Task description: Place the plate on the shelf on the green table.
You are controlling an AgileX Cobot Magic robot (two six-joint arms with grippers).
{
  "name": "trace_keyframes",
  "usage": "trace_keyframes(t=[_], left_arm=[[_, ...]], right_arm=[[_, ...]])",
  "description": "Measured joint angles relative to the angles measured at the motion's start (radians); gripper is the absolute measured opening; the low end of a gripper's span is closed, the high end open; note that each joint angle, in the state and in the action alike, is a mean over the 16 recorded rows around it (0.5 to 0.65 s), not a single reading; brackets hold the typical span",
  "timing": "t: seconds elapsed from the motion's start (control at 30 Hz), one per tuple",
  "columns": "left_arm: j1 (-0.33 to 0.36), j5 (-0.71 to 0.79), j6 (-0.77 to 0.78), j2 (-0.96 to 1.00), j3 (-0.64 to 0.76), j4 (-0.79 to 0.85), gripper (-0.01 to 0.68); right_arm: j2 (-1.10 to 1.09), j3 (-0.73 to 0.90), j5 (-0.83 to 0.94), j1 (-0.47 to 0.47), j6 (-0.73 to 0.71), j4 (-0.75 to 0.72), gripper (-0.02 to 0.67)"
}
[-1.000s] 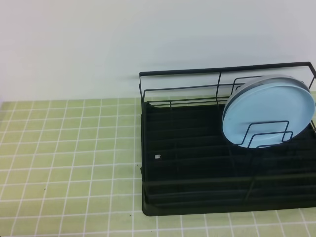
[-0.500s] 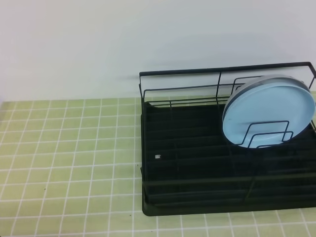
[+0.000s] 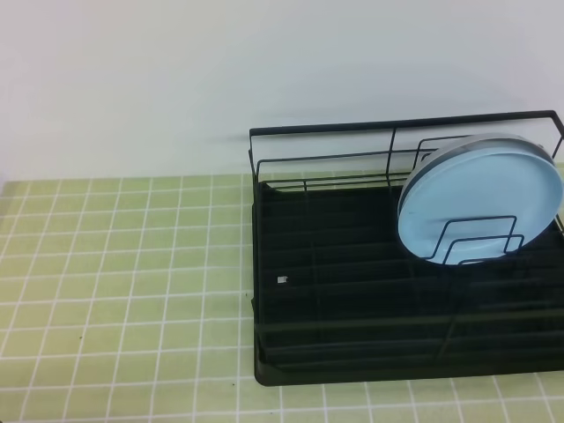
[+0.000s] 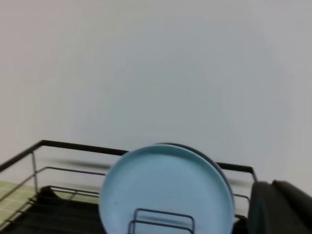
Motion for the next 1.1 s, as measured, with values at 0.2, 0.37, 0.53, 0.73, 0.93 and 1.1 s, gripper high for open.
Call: trace_keyframes(t=[0.2,0.37,0.53,0.73,0.93,1.1], left_arm=[[0.0,0.0,0.0,0.0,0.0,0.0,0.0],[0.0,0.0,0.0,0.0,0.0,0.0,0.0],[0.0,0.0,0.0,0.0,0.0,0.0,0.0],[0.0,0.0,0.0,0.0,0.0,0.0,0.0],[0.0,0.0,0.0,0.0,0.0,0.0,0.0],[0.0,0.0,0.0,0.0,0.0,0.0,0.0]], right_arm=[[-0.006,0.0,0.033,0.001,0.279,-0.267,-0.004],[-0.008,0.001,0.117,-0.011,0.766,-0.73,-0.004],[-0.01,0.013,0.22,-0.043,1.333,-1.253,-0.004],[-0.012,0.032,0.314,-0.108,1.75,-1.639,-0.004],[-0.011,0.049,0.313,-0.173,1.847,-1.731,-0.004],[-0.009,0.052,0.295,-0.204,1.848,-1.743,-0.004]])
